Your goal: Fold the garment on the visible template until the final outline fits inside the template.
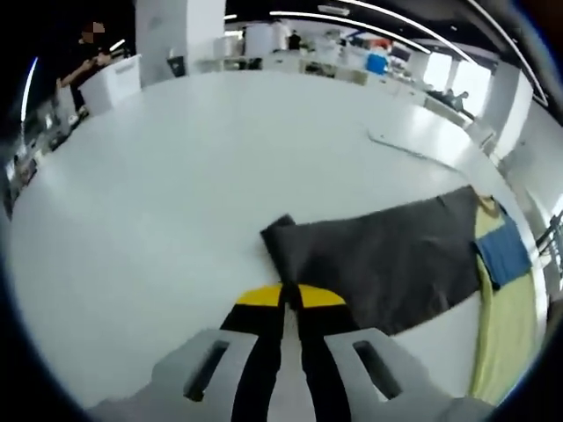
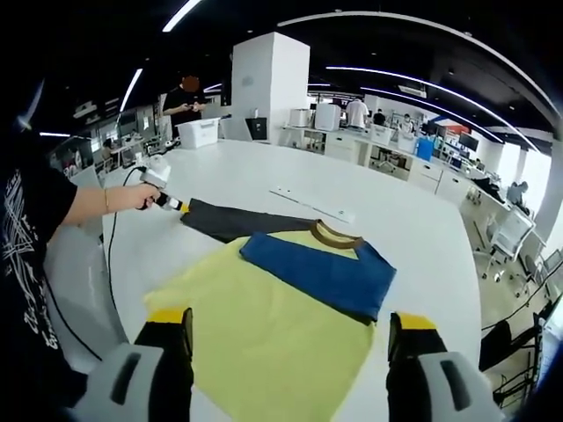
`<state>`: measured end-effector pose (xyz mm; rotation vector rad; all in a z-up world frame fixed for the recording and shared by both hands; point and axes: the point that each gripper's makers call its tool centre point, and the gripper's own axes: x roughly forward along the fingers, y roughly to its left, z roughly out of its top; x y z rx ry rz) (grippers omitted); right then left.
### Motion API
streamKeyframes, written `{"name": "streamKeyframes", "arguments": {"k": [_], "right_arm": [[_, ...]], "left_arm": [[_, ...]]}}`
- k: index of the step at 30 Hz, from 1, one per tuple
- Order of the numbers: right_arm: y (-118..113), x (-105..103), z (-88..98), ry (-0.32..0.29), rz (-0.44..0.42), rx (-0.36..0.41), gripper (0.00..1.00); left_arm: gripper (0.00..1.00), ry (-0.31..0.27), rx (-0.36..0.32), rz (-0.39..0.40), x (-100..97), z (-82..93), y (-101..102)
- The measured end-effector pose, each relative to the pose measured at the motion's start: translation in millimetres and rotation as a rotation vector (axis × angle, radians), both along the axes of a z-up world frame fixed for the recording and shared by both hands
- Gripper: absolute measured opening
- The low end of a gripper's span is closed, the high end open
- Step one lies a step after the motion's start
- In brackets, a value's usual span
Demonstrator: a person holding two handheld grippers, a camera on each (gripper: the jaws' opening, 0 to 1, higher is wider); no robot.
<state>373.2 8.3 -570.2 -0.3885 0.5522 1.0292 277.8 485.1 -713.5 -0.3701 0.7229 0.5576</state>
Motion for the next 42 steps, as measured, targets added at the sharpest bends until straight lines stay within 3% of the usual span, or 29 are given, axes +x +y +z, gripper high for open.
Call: {"name": "streamKeyframes", "arguments": {"k": [2,8,12,23,30,42], "right_arm": [[-0.2,1.4,0.6,-0.003,-0.007,0.003,0.94],[4.0,-1.0,-0.8,0.001,0.004,0.004,0.94],[5.2,-0.9,-0.3,-0.001,0.008,0.006,0.94],[2.9,-2.8,0.6,-0.008,0.010,0.008,0.94],[-2.1,-0.9,-0.4,-0.013,-0.007,-0.006,0.93],[-1.6,-4.1,1.9,-0.008,-0.005,0.023,0.93]], "left_arm": [[0.20,-0.004,-0.008,0.014,-2.5,2.2,0.2],[0.20,-0.019,-0.047,0.019,-2.2,0.0,-14.1],[0.18,-0.038,-0.064,0.025,1.1,-0.2,-17.9],[0.14,0.003,-0.059,0.041,-2.3,-9.0,-19.1],[0.00,0.001,-0.052,0.052,3.0,-8.1,-23.2],[0.00,-0.014,-0.056,0.038,3.9,-0.5,-27.3]]}}
